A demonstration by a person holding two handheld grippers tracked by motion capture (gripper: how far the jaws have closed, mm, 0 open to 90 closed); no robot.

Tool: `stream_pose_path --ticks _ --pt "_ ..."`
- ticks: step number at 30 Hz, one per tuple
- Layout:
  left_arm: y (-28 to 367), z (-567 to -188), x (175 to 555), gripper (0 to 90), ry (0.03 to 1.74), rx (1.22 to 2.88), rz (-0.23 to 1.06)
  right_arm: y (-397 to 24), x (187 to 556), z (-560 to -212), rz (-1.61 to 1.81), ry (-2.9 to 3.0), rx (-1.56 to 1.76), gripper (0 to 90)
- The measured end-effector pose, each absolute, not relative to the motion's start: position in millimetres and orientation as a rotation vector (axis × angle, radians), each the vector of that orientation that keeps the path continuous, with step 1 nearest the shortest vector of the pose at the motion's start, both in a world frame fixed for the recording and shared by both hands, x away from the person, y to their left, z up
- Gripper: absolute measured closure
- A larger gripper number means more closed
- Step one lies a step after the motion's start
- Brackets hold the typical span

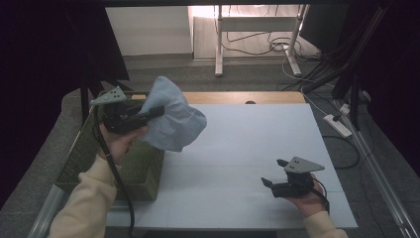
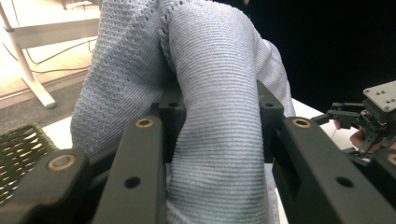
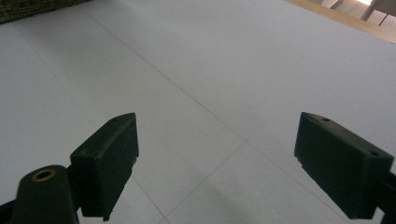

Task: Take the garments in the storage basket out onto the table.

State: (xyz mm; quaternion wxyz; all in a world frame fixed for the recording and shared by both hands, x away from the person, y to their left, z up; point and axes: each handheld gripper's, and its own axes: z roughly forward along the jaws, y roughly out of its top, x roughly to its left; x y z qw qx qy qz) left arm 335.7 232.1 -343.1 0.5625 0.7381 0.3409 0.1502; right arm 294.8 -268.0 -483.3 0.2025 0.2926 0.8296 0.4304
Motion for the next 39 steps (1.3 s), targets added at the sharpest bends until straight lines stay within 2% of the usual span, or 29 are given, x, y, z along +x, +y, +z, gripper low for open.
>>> stream_pose_path --ticks 39 --pt "191 -347 337 64.7 0.726 1.754 0.285 -268 295 -484 1.195 2.32 0.815 14.0"
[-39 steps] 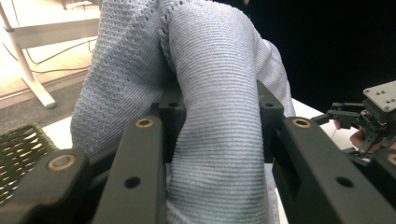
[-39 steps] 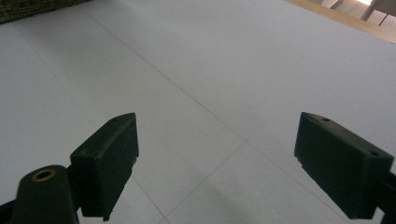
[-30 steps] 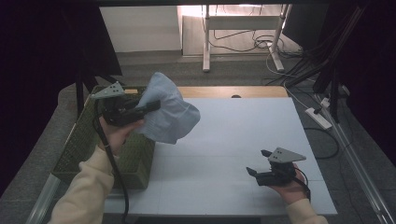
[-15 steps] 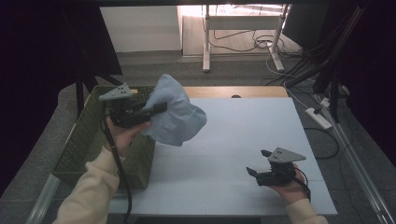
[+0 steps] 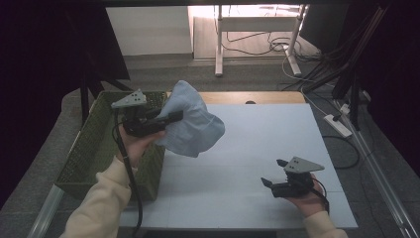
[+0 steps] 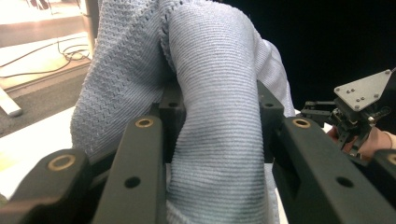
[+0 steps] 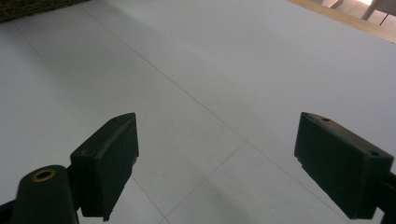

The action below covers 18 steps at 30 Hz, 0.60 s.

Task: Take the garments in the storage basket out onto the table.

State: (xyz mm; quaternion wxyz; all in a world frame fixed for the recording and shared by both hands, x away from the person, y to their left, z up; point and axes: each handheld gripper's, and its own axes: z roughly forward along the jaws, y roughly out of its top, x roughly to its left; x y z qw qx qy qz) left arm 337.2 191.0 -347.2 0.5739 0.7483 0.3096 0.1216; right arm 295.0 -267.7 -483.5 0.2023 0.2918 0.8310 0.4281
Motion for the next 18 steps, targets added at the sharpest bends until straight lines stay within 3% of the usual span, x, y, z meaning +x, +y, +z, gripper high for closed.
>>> stream_pose_path --ticks 18 --pt "174 -352 337 64.7 0.694 1.767 0.25 -268 295 -484 1.191 2.323 0.813 14.0"
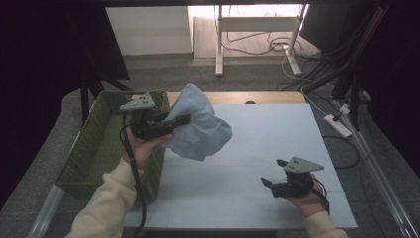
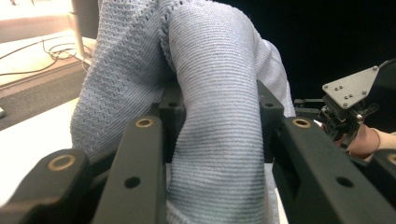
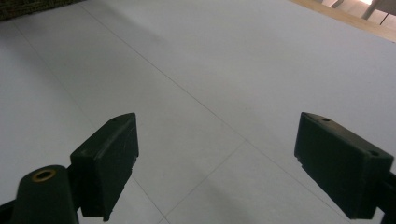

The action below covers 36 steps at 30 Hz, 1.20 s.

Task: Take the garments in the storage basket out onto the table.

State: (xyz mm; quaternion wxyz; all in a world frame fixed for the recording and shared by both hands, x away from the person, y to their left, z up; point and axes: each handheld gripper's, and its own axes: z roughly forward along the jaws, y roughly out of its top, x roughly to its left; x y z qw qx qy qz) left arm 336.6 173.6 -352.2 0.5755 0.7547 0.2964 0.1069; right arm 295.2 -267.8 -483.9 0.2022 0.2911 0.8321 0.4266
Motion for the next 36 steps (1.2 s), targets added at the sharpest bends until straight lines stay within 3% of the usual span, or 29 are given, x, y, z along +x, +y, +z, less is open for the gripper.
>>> stream_pose_path --ticks 36 --pt "142 -366 336 64.6 0.649 1.79 0.183 -268 296 -485 1.19 2.324 0.813 14.0"
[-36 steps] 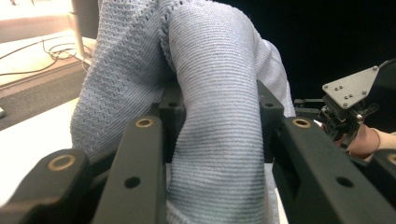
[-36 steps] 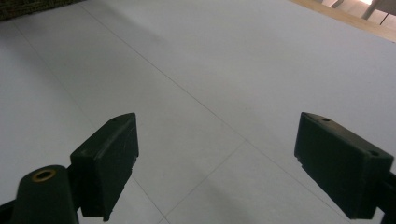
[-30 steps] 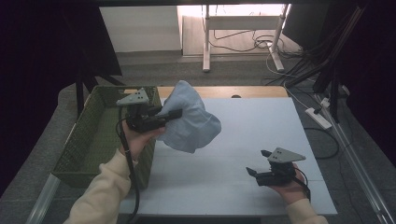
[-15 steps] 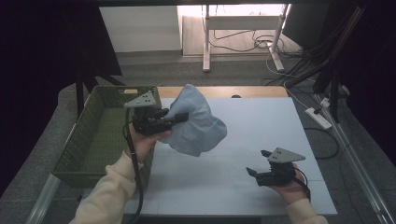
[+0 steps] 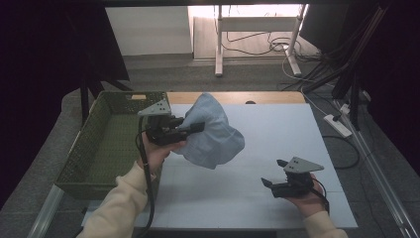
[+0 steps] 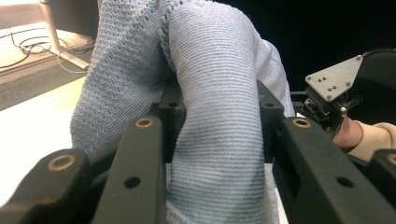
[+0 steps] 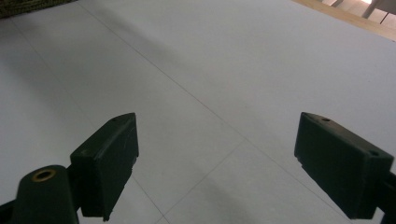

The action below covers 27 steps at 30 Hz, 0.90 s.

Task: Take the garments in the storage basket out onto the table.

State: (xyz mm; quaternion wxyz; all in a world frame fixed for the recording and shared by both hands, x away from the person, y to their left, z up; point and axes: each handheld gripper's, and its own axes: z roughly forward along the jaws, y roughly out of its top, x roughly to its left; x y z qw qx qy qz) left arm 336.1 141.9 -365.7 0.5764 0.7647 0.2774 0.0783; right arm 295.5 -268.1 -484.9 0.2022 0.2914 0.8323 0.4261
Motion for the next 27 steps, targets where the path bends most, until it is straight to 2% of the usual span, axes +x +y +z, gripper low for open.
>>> stream_pose_path --ticks 27 --pt "120 -382 335 64.6 0.629 1.819 0.129 -268 296 -485 1.189 2.324 0.813 14.0"
